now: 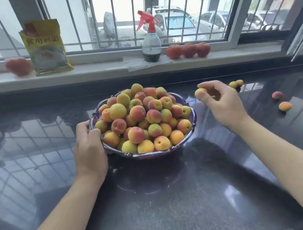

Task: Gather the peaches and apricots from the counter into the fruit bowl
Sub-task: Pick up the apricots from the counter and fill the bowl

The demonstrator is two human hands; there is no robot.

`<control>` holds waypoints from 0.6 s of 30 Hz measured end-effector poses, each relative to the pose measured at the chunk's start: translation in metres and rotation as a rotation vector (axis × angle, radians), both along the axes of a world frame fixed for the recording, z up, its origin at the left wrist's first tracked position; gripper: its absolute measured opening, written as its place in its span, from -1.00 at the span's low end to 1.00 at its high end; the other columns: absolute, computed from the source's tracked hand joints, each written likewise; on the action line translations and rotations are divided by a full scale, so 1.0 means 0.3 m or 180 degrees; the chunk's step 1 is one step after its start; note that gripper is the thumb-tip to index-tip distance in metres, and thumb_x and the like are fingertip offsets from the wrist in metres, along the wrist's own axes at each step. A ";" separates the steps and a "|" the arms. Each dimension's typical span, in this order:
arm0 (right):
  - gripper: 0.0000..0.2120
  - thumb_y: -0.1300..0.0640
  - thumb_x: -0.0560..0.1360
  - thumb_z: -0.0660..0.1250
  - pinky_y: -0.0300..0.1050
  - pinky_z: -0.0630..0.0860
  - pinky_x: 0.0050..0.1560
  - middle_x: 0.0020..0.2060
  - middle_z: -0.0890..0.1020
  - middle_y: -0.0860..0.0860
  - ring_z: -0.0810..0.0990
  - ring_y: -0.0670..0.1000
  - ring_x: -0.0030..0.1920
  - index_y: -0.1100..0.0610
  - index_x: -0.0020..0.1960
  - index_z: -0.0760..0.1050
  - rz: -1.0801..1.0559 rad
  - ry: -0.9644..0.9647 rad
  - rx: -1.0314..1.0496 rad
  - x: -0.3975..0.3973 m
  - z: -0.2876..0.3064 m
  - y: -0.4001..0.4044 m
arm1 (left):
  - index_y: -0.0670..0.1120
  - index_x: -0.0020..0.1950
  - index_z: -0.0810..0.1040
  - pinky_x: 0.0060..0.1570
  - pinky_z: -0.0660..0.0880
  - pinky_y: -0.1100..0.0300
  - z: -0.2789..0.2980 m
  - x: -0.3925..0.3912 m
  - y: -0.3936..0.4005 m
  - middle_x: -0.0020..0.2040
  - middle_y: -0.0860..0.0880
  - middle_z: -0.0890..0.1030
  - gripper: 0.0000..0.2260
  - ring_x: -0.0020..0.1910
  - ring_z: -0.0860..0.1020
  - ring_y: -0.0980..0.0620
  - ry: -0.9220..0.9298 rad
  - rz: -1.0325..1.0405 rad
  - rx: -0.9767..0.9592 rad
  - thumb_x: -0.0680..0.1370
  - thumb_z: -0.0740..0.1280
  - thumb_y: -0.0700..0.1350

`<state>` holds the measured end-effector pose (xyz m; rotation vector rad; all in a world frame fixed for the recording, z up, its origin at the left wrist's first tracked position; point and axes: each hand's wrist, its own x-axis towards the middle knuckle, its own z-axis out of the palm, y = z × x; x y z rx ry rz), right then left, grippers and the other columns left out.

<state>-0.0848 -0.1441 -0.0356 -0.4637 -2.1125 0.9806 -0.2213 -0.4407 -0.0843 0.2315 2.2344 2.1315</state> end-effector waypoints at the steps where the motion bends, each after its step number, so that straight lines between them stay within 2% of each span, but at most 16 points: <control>1: -0.83 0.11 0.55 0.46 -0.33 0.51 0.06 -0.02 0.67 -0.07 0.62 -0.14 -0.02 0.06 0.13 0.58 0.0214 0.0104 0.0163 0.038 0.026 -0.086 | 0.16 -0.01 0.56 0.18 0.57 -0.32 -0.003 -0.002 -0.002 -0.03 -0.04 0.68 -0.82 0.12 0.63 -0.23 -0.0018 0.0006 -0.0010 0.48 0.20 0.07; 3: -0.77 0.10 0.50 0.50 -0.33 0.49 0.08 -0.02 0.63 -0.09 0.59 -0.10 0.03 0.06 0.10 0.54 0.0558 0.0003 0.0514 0.073 0.034 -0.216 | 0.21 -0.02 0.55 0.20 0.55 -0.37 -0.007 -0.005 -0.005 0.00 -0.05 0.70 -0.83 0.12 0.63 -0.23 -0.0025 -0.0031 -0.0034 0.49 0.19 0.10; 5: -0.72 0.06 0.44 0.55 -0.33 0.48 0.03 -0.04 0.57 -0.08 0.54 -0.07 0.03 0.06 0.07 0.53 0.0544 -0.0252 0.0812 0.070 0.003 -0.289 | 0.21 0.01 0.54 0.18 0.56 -0.35 -0.003 0.003 -0.010 0.02 -0.05 0.70 -0.83 0.12 0.63 -0.21 -0.0027 -0.0027 -0.0098 0.51 0.18 0.11; 7: -0.74 0.04 0.43 0.55 -0.35 0.43 -0.01 -0.06 0.54 -0.09 0.48 -0.07 0.03 0.07 0.03 0.54 0.0323 -0.0307 0.0971 0.062 -0.023 -0.312 | 0.16 0.07 0.55 0.06 0.60 -0.19 0.011 0.020 -0.010 0.05 -0.07 0.69 -0.81 0.12 0.64 -0.20 -0.0064 -0.0059 -0.0067 0.56 0.18 0.08; 9: -0.77 0.01 0.45 0.52 -0.44 0.34 0.00 -0.05 0.55 -0.09 0.41 -0.10 0.04 0.05 0.01 0.53 0.0180 -0.0296 0.0998 0.071 -0.027 -0.312 | 0.08 0.16 0.56 -0.11 0.54 0.05 0.024 0.032 -0.011 0.07 -0.07 0.68 -0.81 0.09 0.63 -0.13 -0.0063 -0.0059 -0.0106 0.65 0.18 0.01; 11: -0.79 -0.02 0.49 0.47 -0.47 0.30 0.06 0.00 0.55 -0.09 0.42 -0.10 0.08 -0.02 0.05 0.52 0.0265 -0.0216 0.0889 0.083 -0.015 -0.301 | 0.01 0.22 0.55 -0.20 0.48 0.19 0.036 0.042 -0.012 0.07 -0.04 0.66 -0.80 0.06 0.60 -0.06 -0.0077 -0.0023 -0.0127 0.70 0.17 -0.04; 12: -0.79 -0.04 0.51 0.43 -0.45 0.31 0.11 0.05 0.55 -0.08 0.45 -0.10 0.11 -0.05 0.09 0.50 0.0266 -0.0132 0.0742 0.089 -0.010 -0.284 | 0.01 0.23 0.55 -0.17 0.49 0.18 0.036 0.040 -0.012 0.08 -0.04 0.66 -0.79 0.06 0.60 -0.06 -0.0111 -0.0049 -0.0097 0.71 0.16 -0.03; 14: -0.81 -0.01 0.54 0.36 -0.30 0.37 0.21 0.09 0.56 -0.06 0.50 -0.07 0.14 -0.05 0.14 0.49 0.0037 0.0056 0.0423 0.111 -0.014 -0.213 | 0.03 0.22 0.58 0.02 0.59 -0.01 0.037 0.040 -0.012 0.11 -0.07 0.69 -0.71 0.11 0.64 -0.11 -0.0269 -0.0124 0.0013 0.64 0.16 0.07; 16: -0.83 0.08 0.56 0.32 -0.12 0.39 0.25 0.10 0.57 0.00 0.51 0.04 0.18 0.03 0.14 0.52 -0.0533 -0.0145 0.0472 0.156 -0.059 -0.074 | -0.02 0.23 0.64 0.16 0.67 -0.22 0.017 0.029 0.002 0.13 -0.14 0.73 -0.59 0.13 0.69 -0.15 -0.0574 -0.0045 0.0252 0.55 0.18 0.15; 18: -0.70 0.08 0.53 0.25 0.02 0.28 0.34 0.23 0.53 0.12 0.43 0.19 0.30 0.14 0.22 0.53 -0.1173 -0.0874 0.0770 0.219 -0.123 0.094 | -0.01 0.32 0.65 0.08 0.73 -0.09 0.011 0.077 0.035 0.19 -0.10 0.74 -0.56 0.15 0.72 -0.07 -0.0964 0.0105 0.0774 0.61 0.16 0.17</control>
